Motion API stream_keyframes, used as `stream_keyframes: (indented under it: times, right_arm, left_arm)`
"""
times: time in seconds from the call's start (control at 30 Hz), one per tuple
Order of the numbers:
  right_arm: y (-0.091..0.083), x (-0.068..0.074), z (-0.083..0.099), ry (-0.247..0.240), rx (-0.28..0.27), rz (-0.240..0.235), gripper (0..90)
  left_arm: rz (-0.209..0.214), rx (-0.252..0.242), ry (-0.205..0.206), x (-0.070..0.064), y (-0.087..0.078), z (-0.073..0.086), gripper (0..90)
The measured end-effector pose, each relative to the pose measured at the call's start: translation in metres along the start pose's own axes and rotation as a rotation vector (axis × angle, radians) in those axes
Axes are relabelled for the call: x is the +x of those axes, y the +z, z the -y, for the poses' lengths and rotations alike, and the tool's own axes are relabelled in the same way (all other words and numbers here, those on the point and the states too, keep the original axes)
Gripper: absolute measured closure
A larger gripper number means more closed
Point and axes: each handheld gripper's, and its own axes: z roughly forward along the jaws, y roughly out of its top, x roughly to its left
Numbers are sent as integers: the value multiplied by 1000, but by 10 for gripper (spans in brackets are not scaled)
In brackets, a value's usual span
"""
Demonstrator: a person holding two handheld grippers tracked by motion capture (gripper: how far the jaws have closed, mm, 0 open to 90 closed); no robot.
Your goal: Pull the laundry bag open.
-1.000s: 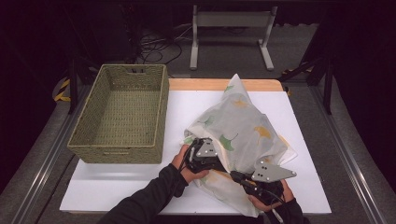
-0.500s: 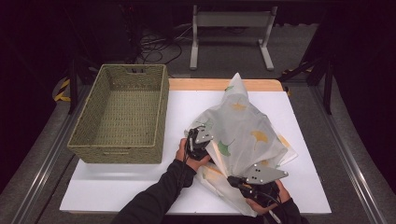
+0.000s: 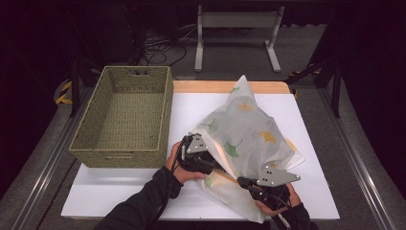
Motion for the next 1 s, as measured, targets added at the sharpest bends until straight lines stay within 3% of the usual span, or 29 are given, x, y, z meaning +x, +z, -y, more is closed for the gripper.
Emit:
stream_keyframes:
  times: [0.13, 0.27, 0.33, 0.43, 0.63, 0.7, 0.8, 0.87, 0.93, 1.0]
  right_arm:
    - [-1, 0, 0, 5, -7, 3, 878]
    - [-4, -1, -1, 16, -24, 3, 879]
    - [-4, -1, -1, 19, -26, 0, 879]
    - [-3, 0, -1, 16, -24, -2, 879]
    - [1, 1, 0, 13, -15, -7, 879]
    - [2, 1, 0, 13, -8, -9, 879]
    - [3, 1, 1, 15, -6, -12, 879]
    - [4, 2, 0, 15, -5, -19, 879]
    - [5, 4, 0, 9, 0, -24, 880]
    - [7, 4, 1, 10, 8, -32, 881]
  left_arm:
    - [26, 23, 45, -6, -16, 5, 301]
    - [54, 35, 84, -9, -26, 8, 659]
    - [71, 34, 91, -10, -26, 9, 737]
    - [87, 39, 86, -10, -16, 8, 774]
    - [59, 66, 72, -4, 14, 3, 841]
    - [61, 72, 41, -2, 28, 2, 850]
    - [61, 69, 36, -4, 39, 0, 856]
    - [41, 68, 48, -6, 50, -4, 857]
    - [21, 46, 15, -4, 57, -5, 858]
    - [-27, 35, -4, 1, 60, -5, 859]
